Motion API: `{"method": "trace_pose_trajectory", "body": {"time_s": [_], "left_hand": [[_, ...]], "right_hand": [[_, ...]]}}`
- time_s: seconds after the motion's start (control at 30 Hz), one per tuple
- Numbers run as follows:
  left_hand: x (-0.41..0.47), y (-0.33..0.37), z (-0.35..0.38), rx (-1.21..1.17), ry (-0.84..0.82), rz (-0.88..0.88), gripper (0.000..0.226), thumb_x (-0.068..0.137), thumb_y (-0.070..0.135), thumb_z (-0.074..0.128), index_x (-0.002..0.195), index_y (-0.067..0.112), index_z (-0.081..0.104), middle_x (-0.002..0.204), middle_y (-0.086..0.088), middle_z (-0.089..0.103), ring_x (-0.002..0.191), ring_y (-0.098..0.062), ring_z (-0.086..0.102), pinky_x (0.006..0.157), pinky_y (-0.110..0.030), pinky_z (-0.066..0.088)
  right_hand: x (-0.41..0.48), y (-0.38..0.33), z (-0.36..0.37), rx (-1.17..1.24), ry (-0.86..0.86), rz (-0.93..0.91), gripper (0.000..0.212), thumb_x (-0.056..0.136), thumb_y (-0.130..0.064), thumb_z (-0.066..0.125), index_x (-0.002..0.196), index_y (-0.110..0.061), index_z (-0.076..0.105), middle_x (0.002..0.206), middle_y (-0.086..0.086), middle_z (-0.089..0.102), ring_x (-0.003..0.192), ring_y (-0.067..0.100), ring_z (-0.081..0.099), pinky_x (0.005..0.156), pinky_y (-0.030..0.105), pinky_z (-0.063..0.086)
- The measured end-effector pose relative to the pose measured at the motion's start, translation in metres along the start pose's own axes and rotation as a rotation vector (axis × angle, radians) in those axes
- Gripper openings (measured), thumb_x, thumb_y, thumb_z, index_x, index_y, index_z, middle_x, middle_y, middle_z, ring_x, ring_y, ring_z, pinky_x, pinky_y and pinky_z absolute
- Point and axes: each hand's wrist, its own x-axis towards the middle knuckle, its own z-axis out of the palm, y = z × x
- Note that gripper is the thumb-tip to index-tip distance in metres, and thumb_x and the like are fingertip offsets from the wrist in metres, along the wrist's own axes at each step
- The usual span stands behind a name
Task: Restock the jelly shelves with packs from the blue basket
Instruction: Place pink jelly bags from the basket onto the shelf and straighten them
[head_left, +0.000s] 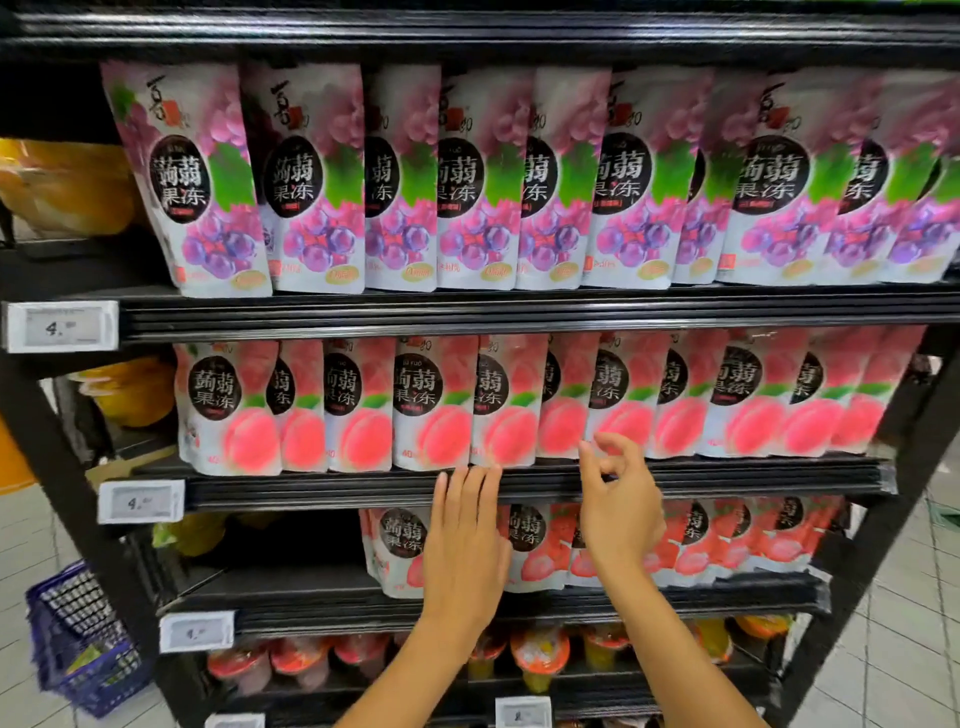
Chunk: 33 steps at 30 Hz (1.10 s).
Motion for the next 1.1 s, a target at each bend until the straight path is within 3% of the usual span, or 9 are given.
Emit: {"method": "trace_pose_trajectory", "body": {"time_s": [0.23, 0.37, 0.47, 0.63, 0.73, 0.8, 0.9, 1.0, 1.1], "left_hand": [[0.009, 0.001, 0.008, 0.031, -0.036, -0.022, 0.092, 0.057, 0.019, 0.085, 0.135, 0.002, 0.041, 0.130, -0.015, 0.058, 0.122, -0.034, 0.053, 0.110, -0.051, 0.038], [0.010, 0.001, 0.008, 0.053, -0.090, -0.033, 0.088, 0.057, 0.023, 0.088, 0.134, 0.001, 0.052, 0.130, -0.015, 0.061, 0.120, -0.034, 0.059, 0.108, -0.051, 0.042], [0.008, 0.008, 0.007, 0.078, -0.098, -0.073, 0.087, 0.061, 0.028, 0.087, 0.136, -0.001, 0.052, 0.133, -0.016, 0.058, 0.124, -0.034, 0.056, 0.110, -0.051, 0.040], [0.005, 0.027, 0.006, -0.087, 0.017, -0.184, 0.071, 0.063, 0.013, 0.076, 0.130, 0.001, 0.053, 0.130, -0.016, 0.055, 0.125, -0.037, 0.052, 0.116, -0.052, 0.032], [0.007, 0.050, 0.009, -0.168, 0.080, 0.007, 0.060, 0.069, 0.013, 0.068, 0.126, 0.011, 0.049, 0.125, -0.007, 0.051, 0.125, -0.030, 0.047, 0.116, -0.049, 0.025], [0.014, 0.070, 0.011, -0.177, 0.068, 0.084, 0.060, 0.067, 0.015, 0.070, 0.125, 0.013, 0.055, 0.124, -0.006, 0.056, 0.124, -0.028, 0.051, 0.114, -0.048, 0.030], [0.024, 0.091, 0.019, -0.170, 0.041, 0.056, 0.065, 0.063, 0.013, 0.074, 0.127, 0.010, 0.060, 0.124, -0.008, 0.060, 0.122, -0.029, 0.055, 0.112, -0.048, 0.029], [0.026, 0.097, 0.037, -0.132, 0.069, 0.043, 0.073, 0.063, 0.009, 0.072, 0.133, 0.009, 0.049, 0.128, -0.009, 0.055, 0.126, -0.029, 0.045, 0.113, -0.051, 0.025], [0.028, 0.094, 0.054, -0.080, 0.111, 0.047, 0.079, 0.064, 0.009, 0.070, 0.138, 0.009, 0.040, 0.128, -0.009, 0.044, 0.125, -0.030, 0.041, 0.116, -0.050, 0.021]], "right_hand": [[0.016, -0.004, -0.003, -0.057, -0.145, 0.037, 0.016, 0.094, -0.042, 0.060, 0.098, -0.030, 0.070, 0.057, -0.009, 0.066, 0.065, 0.010, 0.065, 0.065, 0.032, 0.053], [0.017, -0.001, -0.010, -0.100, -0.117, 0.087, 0.014, 0.095, -0.043, 0.056, 0.096, -0.035, 0.066, 0.058, -0.009, 0.066, 0.070, 0.011, 0.065, 0.072, 0.035, 0.053], [0.019, 0.006, -0.019, -0.091, -0.104, 0.072, 0.015, 0.094, -0.046, 0.057, 0.093, -0.035, 0.068, 0.056, -0.009, 0.066, 0.064, 0.010, 0.064, 0.064, 0.031, 0.052], [0.026, 0.016, -0.034, -0.027, -0.081, 0.036, 0.014, 0.094, -0.042, 0.060, 0.098, -0.031, 0.068, 0.056, -0.009, 0.066, 0.062, 0.007, 0.063, 0.057, 0.028, 0.046], [0.039, 0.020, -0.046, -0.012, 0.007, 0.056, 0.016, 0.093, -0.044, 0.060, 0.104, -0.033, 0.062, 0.060, -0.009, 0.066, 0.066, 0.003, 0.062, 0.054, 0.025, 0.038], [0.045, 0.021, -0.049, -0.027, -0.017, 0.060, 0.014, 0.093, -0.044, 0.060, 0.103, -0.034, 0.060, 0.060, -0.009, 0.067, 0.067, 0.004, 0.064, 0.055, 0.026, 0.040], [0.053, 0.022, -0.054, -0.032, -0.022, 0.046, 0.010, 0.092, -0.044, 0.061, 0.100, -0.037, 0.058, 0.059, -0.011, 0.067, 0.064, 0.001, 0.064, 0.055, 0.025, 0.041], [0.059, 0.026, -0.057, -0.059, -0.086, -0.001, 0.008, 0.092, -0.047, 0.059, 0.097, -0.041, 0.062, 0.057, -0.020, 0.066, 0.058, -0.003, 0.061, 0.055, 0.024, 0.041], [0.064, 0.029, -0.056, -0.054, -0.162, -0.017, 0.013, 0.092, -0.047, 0.060, 0.098, -0.038, 0.067, 0.056, -0.022, 0.066, 0.057, 0.003, 0.064, 0.062, 0.029, 0.052]]}}
